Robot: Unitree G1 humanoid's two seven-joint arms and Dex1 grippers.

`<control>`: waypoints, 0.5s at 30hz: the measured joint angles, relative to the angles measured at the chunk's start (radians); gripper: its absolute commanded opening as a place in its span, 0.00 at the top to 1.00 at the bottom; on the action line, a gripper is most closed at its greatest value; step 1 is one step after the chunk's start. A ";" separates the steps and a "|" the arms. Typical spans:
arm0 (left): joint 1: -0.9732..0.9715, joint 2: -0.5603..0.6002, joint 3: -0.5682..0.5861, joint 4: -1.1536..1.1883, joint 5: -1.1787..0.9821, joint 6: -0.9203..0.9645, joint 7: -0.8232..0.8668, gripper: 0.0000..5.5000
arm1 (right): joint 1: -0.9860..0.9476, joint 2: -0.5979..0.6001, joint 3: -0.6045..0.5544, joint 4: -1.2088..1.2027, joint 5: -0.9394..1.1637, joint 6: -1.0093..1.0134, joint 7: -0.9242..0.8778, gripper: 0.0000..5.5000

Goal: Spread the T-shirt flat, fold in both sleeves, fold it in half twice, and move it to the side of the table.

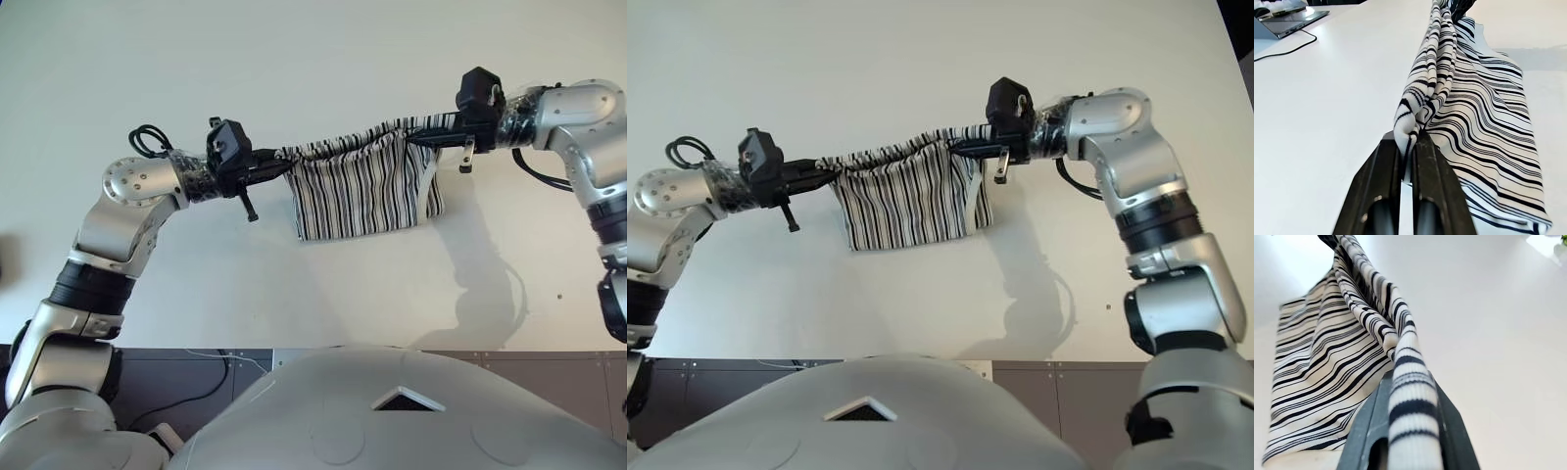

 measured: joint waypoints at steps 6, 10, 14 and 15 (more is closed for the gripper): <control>-0.144 -0.163 -0.046 0.280 0.177 0.028 -0.024 0.93 | -0.054 0.121 -0.028 0.332 -0.159 -0.129 0.001 0.93; -0.137 -0.183 -0.034 0.325 0.240 -0.011 -0.020 0.85 | -0.076 0.184 -0.098 0.413 -0.203 -0.174 -0.088 0.81; -0.119 -0.268 0.100 0.382 0.166 0.009 0.011 0.85 | -0.046 0.166 -0.213 0.299 -0.186 -0.195 -0.128 0.81; -0.121 -0.285 0.134 0.384 0.131 0.043 0.002 0.85 | -0.017 0.158 -0.226 0.227 -0.183 -0.196 -0.127 0.81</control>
